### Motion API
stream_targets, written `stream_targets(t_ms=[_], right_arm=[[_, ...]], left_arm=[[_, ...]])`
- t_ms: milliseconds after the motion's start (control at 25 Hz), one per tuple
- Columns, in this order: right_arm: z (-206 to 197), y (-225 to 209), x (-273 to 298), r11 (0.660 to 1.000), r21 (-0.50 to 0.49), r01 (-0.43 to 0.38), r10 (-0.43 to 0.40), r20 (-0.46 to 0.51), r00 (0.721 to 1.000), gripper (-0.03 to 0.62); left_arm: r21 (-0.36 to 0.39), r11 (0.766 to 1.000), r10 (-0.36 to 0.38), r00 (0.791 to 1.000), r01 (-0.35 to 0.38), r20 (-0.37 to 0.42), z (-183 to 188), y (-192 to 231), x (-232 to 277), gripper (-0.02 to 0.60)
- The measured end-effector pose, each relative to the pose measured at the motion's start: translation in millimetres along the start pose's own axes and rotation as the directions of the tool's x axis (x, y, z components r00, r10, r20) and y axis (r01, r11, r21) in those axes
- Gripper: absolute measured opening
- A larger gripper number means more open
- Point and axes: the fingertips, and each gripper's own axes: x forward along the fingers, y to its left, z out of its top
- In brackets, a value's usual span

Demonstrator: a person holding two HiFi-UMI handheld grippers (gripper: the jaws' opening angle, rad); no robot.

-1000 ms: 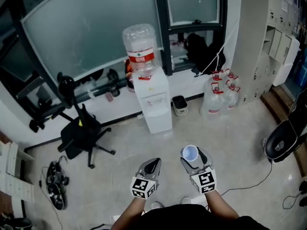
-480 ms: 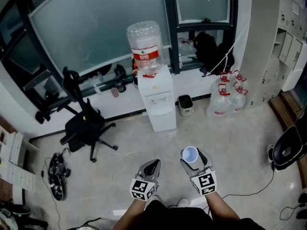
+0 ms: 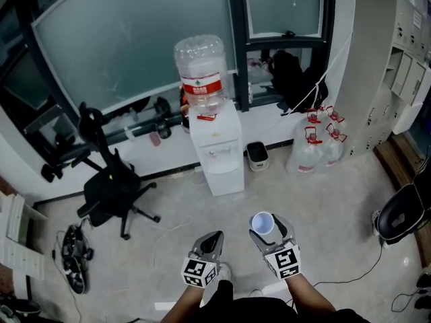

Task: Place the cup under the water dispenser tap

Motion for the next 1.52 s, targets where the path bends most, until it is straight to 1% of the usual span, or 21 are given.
stream_targets(t_ms=[160, 240, 360, 560, 760, 920, 1200, 1360, 1520], right_arm=[[8, -8, 32, 1.000, -0.006, 0.017, -0.018, -0.027, 0.999, 0.348], [14, -13, 49, 1.000, -0.010, 0.028, -0.028, -0.019, 0.999, 0.348], [18, -18, 74, 0.999, -0.013, 0.039, -0.040, -0.036, 0.999, 0.348], [30, -23, 110, 0.997, -0.017, 0.069, -0.070, -0.020, 0.997, 0.348], [36, -27, 139, 0.996, -0.017, 0.092, -0.093, -0.028, 0.995, 0.349], [39, -30, 156, 0.994, -0.013, 0.109, -0.109, -0.034, 0.993, 0.350], [37, -37, 179, 0.994, -0.009, 0.110, -0.111, -0.056, 0.992, 0.350], [33, -50, 192, 0.996, -0.014, 0.093, -0.094, -0.068, 0.993, 0.350], [25, -72, 214, 0.998, -0.008, 0.069, -0.069, -0.092, 0.993, 0.350]], left_arm=[[0.011, 1.000, -0.028, 1.000, 0.028, 0.001, 11, 31, 22, 0.017], [0.017, 0.999, -0.042, 0.999, 0.042, 0.000, 17, 47, 33, 0.017], [0.021, 0.998, -0.059, 0.998, 0.059, -0.001, 24, 70, 47, 0.017], [0.031, 0.996, -0.087, 0.996, 0.087, -0.008, 31, 105, 62, 0.017], [0.045, 0.994, -0.096, 0.995, 0.096, -0.004, 37, 134, 72, 0.017], [0.041, 0.994, -0.106, 0.994, 0.106, -0.003, 40, 151, 80, 0.017], [0.018, 0.995, -0.099, 0.995, 0.099, -0.007, 39, 171, 98, 0.017], [0.005, 0.996, -0.085, 0.996, 0.085, -0.027, 33, 179, 116, 0.017], [-0.007, 0.998, -0.062, 0.997, 0.062, -0.041, 36, 190, 143, 0.017]])
